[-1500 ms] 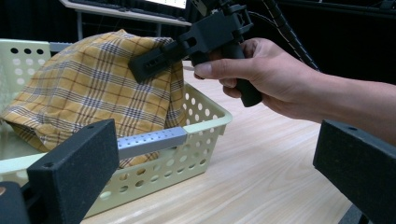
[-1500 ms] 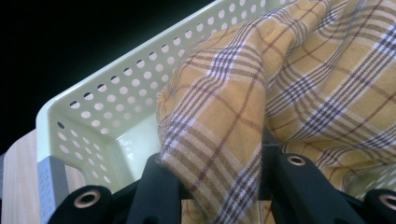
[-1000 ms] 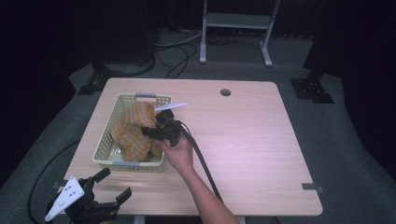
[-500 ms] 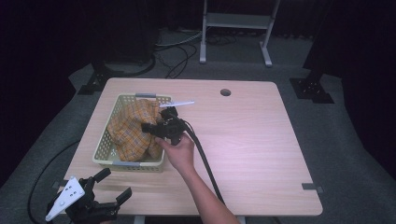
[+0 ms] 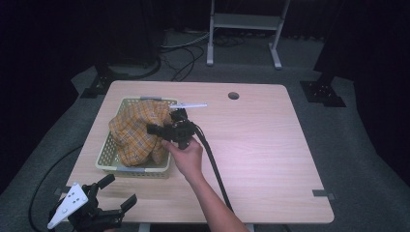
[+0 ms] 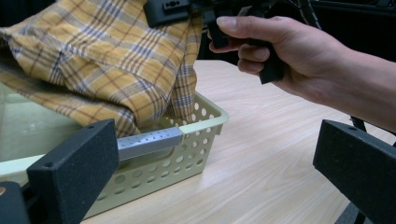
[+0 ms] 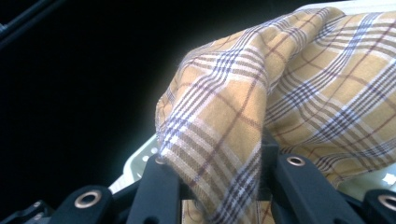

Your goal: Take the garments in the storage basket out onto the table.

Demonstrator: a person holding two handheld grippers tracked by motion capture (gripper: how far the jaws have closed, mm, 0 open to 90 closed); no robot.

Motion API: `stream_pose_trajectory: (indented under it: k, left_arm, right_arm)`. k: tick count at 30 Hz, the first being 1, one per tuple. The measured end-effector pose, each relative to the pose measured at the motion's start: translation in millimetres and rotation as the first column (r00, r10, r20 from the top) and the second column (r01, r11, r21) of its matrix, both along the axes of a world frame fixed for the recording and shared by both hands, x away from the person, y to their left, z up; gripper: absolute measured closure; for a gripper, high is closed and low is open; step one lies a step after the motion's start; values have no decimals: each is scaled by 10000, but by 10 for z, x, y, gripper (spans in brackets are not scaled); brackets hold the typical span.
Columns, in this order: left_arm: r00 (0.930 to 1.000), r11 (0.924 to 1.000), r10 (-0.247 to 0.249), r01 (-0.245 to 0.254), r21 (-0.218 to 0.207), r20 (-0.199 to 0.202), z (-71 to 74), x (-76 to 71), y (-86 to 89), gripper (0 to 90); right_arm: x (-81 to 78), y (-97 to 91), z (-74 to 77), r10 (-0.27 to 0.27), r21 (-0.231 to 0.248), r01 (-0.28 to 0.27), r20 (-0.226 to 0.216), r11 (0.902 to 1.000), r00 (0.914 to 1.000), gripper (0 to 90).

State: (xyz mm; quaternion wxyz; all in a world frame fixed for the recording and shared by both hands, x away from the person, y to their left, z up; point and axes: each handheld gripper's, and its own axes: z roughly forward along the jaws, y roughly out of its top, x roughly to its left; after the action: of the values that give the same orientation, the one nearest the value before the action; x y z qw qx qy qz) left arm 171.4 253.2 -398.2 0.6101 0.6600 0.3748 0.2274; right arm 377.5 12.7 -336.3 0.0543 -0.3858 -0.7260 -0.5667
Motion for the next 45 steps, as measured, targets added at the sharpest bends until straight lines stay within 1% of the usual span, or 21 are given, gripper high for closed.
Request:
stream_pose_trajectory:
  k: [7,14,18,21,28,32,34,40,45]
  left_arm:
    - [10000,10000,-15,15,-4,8,0,-1,-3,2]
    - [10000,10000,-22,22,0,-11,-3,2,-10,2]
    - [10000,10000,-16,16,17,-12,-1,1,-11,3]
    - [10000,10000,-15,15,21,3,-2,2,-6,2]
    - [10000,10000,-58,58,59,-10,0,1,-19,2]
    - [10000,10000,-10,10,73,-17,-3,2,-12,2]
    - [10000,10000,5,-5,37,-12,-2,2,-4,2]
    - [10000,10000,-49,49,79,-26,-5,5,-23,2]
    - [10000,9999,-94,94,126,-18,-5,7,-37,2]
  right_arm:
    - [-28,-46,93,-17,199,14,162,9998,9999,714]
    - [-69,-122,207,16,892,-35,219,9960,9998,714]
    - [-107,-155,279,2,999,-39,366,9950,9993,714]
    - [-121,-193,317,-30,1198,-14,360,9928,9993,714]
    - [-152,-260,386,-63,1150,10,451,9934,9990,714]
    - [-159,-315,415,-105,1399,36,486,9902,9988,714]
    - [-162,-344,429,-157,1532,89,436,9882,9989,714]
    - [-184,-464,503,-294,1771,206,473,9840,9984,714]
    - [-215,-568,583,-490,1883,363,629,9814,9968,713]
